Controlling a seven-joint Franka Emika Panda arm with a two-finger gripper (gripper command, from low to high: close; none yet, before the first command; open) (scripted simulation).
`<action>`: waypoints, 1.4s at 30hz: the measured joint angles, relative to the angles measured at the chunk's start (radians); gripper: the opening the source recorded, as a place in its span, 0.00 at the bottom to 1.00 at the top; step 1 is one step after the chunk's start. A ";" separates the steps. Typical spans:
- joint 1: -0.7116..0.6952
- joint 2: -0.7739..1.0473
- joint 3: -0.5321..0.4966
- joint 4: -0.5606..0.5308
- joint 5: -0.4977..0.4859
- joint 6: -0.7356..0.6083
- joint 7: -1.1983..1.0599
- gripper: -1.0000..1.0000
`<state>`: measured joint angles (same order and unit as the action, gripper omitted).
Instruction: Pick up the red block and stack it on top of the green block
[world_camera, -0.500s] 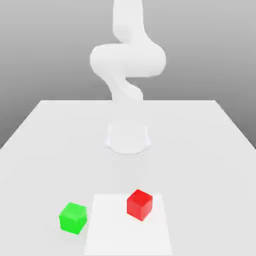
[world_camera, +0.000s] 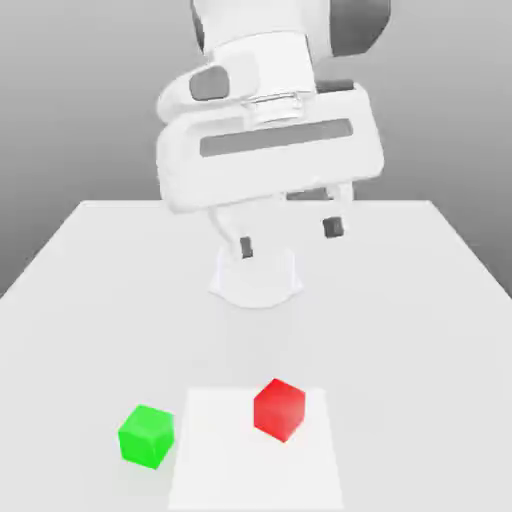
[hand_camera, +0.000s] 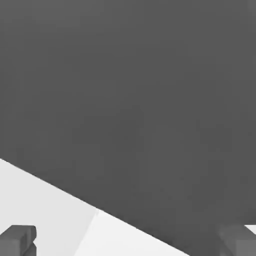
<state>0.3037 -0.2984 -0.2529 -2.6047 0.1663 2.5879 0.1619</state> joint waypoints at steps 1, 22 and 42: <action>0.010 0.028 -0.004 -0.017 0.003 0.017 -0.031 0.50; 0.026 0.400 0.026 -0.178 -0.086 0.311 -0.299 0.50; -0.013 0.461 0.078 -0.173 -0.035 0.361 -0.335 0.00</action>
<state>0.2903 0.1628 -0.1750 -2.7773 0.1318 2.9487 -0.1733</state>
